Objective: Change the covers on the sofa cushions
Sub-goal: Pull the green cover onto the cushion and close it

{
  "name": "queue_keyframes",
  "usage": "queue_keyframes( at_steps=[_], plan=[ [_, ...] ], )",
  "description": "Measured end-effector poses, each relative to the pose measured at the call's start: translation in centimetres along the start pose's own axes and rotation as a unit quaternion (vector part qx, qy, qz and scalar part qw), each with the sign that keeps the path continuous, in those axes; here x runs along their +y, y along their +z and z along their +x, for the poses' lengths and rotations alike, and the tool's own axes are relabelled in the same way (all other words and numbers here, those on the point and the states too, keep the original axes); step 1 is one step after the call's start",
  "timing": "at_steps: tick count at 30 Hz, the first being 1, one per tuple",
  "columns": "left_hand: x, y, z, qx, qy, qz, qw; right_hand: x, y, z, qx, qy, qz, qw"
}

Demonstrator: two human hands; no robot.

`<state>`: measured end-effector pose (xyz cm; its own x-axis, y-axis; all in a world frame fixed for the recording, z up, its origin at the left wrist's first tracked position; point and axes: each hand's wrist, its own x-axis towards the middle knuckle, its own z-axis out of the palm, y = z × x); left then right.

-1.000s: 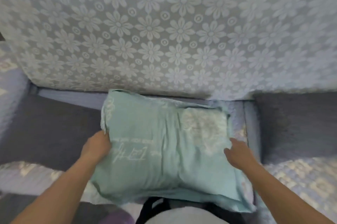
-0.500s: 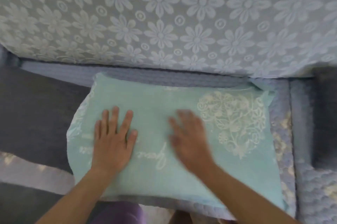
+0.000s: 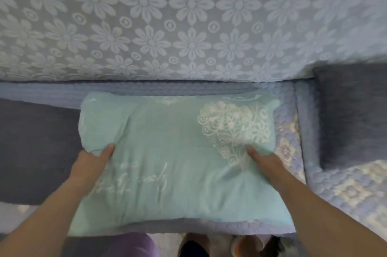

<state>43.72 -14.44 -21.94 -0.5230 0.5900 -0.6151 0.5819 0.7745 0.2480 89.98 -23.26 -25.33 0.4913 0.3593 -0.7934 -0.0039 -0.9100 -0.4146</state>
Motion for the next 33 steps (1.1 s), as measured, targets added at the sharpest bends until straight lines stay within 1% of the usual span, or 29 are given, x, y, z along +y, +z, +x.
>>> queue_keyframes(
  at_steps=[1, 2, 3, 6, 8, 10, 11, 12, 13, 14, 15, 16, 17, 18, 19, 20, 21, 22, 23, 25, 26, 28, 30, 31, 32, 33],
  plan=[
    [0.2, 0.4, -1.5, -0.002, 0.022, -0.036, 0.999, -0.5, -0.7, -1.3, 0.001, -0.013, 0.013, 1.0],
    [1.0, 0.6, -3.8, 0.022, 0.029, -0.067, 0.997, -1.3, -1.7, -2.6, 0.018, -0.04, 0.006, 0.999],
    [1.1, 0.6, -5.6, 0.046, 0.027, -0.094, 0.994, -2.1, -2.1, -3.9, 0.045, -0.064, -0.031, 0.996],
    [3.9, 1.6, -14.0, 0.061, 0.038, -0.102, 0.992, -1.9, -10.7, -9.4, 0.135, -0.095, -0.092, 0.982],
    [6.7, 4.3, -21.0, 0.032, 0.079, -0.124, 0.989, 1.1, -19.4, -12.1, 0.217, -0.065, -0.08, 0.971],
    [9.9, 8.1, -27.6, -0.015, 0.144, -0.147, 0.978, 4.9, -27.7, -12.8, 0.297, -0.011, -0.056, 0.953],
    [11.3, 11.2, -31.2, -0.047, 0.171, -0.153, 0.972, 7.7, -32.3, -13.2, 0.337, 0.03, -0.056, 0.939],
    [12.6, 13.2, -33.7, -0.069, 0.185, -0.164, 0.967, 9.4, -35.3, -12.5, 0.372, 0.055, -0.062, 0.924],
    [13.6, 17.0, -37.6, -0.101, 0.205, -0.163, 0.96, 12.9, -39.8, -12.3, 0.408, 0.098, -0.06, 0.906],
    [14.3, 19.0, -39.5, -0.128, 0.21, -0.161, 0.956, 14.4, -42.2, -11.5, 0.434, 0.114, -0.059, 0.892],
    [14.2, 22.2, -41.8, -0.161, 0.212, -0.132, 0.955, 17.2, -45.0, -10.7, 0.447, 0.148, -0.06, 0.88],
    [13.8, 24.8, -43.5, -0.208, 0.204, -0.086, 0.953, 19.4, -47.2, -9.8, 0.445, 0.178, -0.059, 0.876],
    [12.9, 27.7, -44.6, -0.259, 0.204, -0.009, 0.944, 21.8, -49.3, -8.4, 0.427, 0.207, -0.069, 0.878],
    [12.3, 29.8, -45.7, -0.31, 0.19, 0.083, 0.928, 23.6, -50.5, -6.9, 0.386, 0.23, -0.092, 0.888],
    [11.5, 31.2, -45.9, -0.35, 0.18, 0.178, 0.902, 24.6, -50.4, -5.7, 0.337, 0.227, -0.131, 0.904],
    [11.4, 32.0, -46.1, -0.377, 0.169, 0.249, 0.876, 24.8, -49.7, -4.6, 0.281, 0.201, -0.164, 0.924],
    [11.7, 32.7, -46.2, -0.381, 0.174, 0.286, 0.862, 24.6, -48.6, -3.6, 0.236, 0.156, -0.183, 0.942],
    [12.7, 33.2, -46.5, -0.374, 0.186, 0.284, 0.863, 23.8, -47.4, -2.6, 0.201, 0.107, -0.192, 0.955],
    [13.6, 33.3, -46.0, -0.357, 0.209, 0.263, 0.871, 22.6, -45.8, -2.0, 0.182, 0.057, -0.188, 0.963],
    [16.6, 33.1, -45.1, -0.325, 0.245, 0.26, 0.876, 19.0, -43.2, -0.5, 0.181, -0.039, -0.15, 0.971],
    [18.4, 33.0, -44.4, -0.305, 0.254, 0.266, 0.878, 16.7, -42.3, 0.8, 0.176, -0.077, -0.126, 0.973],
    [21.6, 32.4, -43.0, -0.272, 0.266, 0.27, 0.885, 12.0, -40.9, 2.9, 0.15, -0.112, -0.063, 0.98],
    [24.5, 32.1, -41.4, -0.237, 0.274, 0.259, 0.895, 7.9, -40.0, 7.1, 0.119, -0.088, 0.047, 0.988],
    [25.4, 32.4, -40.4, -0.215, 0.284, 0.245, 0.902, 6.7, -39.5, 9.7, 0.106, -0.054, 0.123, 0.985],
    [26.2, 32.7, -39.1, -0.201, 0.284, 0.228, 0.909, 6.1, -38.8, 12.9, 0.084, -0.019, 0.212, 0.973],
    [26.6, 32.7, -38.6, -0.197, 0.279, 0.212, 0.916, 6.5, -38.7, 15.6, 0.06, 0.015, 0.302, 0.951]
  ],
)
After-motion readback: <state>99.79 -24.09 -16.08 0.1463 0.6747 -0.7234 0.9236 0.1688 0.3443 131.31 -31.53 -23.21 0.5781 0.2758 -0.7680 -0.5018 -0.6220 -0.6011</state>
